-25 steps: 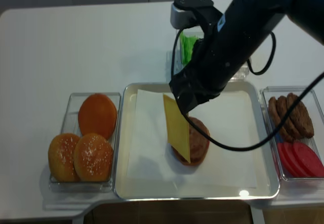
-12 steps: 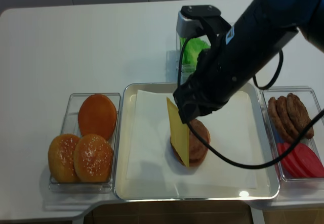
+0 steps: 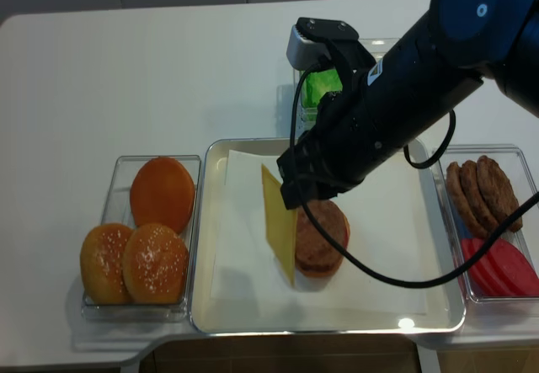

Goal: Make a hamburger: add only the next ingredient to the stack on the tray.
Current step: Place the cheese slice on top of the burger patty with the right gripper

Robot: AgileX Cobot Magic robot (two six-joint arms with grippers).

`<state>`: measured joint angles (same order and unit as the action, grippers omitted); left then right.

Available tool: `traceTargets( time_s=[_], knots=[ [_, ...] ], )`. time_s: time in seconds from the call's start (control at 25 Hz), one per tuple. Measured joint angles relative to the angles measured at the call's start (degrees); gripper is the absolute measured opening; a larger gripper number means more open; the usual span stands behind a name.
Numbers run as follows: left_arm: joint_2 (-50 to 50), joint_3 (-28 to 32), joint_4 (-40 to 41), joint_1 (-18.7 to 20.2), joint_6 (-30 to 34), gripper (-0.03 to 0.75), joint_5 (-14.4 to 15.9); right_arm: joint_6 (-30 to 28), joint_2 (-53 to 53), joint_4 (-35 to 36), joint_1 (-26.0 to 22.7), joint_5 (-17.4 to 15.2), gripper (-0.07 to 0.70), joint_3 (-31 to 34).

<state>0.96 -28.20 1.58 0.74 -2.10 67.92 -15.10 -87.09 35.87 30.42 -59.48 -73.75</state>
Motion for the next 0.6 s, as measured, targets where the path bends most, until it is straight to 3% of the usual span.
traceTargets(
  time_s=[0.6],
  knots=[
    [0.00,0.00,0.00,0.00,0.00,0.349,0.00,-0.05,-3.39,-8.48,0.00,2.71,0.024,0.36]
  ],
)
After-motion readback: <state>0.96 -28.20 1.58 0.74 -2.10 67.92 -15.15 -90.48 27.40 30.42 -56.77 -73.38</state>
